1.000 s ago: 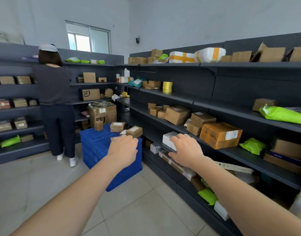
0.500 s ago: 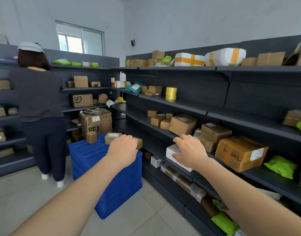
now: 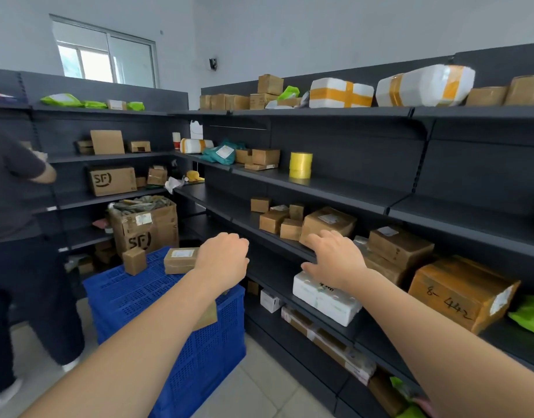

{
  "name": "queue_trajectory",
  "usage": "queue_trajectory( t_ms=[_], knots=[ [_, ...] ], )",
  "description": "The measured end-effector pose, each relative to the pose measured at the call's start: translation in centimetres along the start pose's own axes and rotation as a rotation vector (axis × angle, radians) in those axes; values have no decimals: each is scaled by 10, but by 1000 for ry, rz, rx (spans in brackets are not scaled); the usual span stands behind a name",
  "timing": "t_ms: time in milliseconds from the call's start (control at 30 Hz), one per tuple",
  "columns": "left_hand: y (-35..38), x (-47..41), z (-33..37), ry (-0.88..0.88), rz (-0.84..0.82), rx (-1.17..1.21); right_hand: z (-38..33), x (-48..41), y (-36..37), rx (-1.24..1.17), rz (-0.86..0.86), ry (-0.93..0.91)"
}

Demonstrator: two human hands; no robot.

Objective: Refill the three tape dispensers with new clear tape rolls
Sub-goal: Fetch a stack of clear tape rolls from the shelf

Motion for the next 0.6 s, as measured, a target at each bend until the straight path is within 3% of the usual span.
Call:
queue_trajectory(
  t_ms=[600],
  knots=[
    [69,-291,-34,11,58,83,103,-270,18,83,11,18]
  ],
)
Point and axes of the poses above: each hand's wrist, its own x-axis away from the middle knuckle, its own y-axis out of the palm, z = x × y, the point moved 2 cm from there along -x, towards the middle knuckle, and after that the axes turned 10 degrees about -z, right-handed, at the moved point
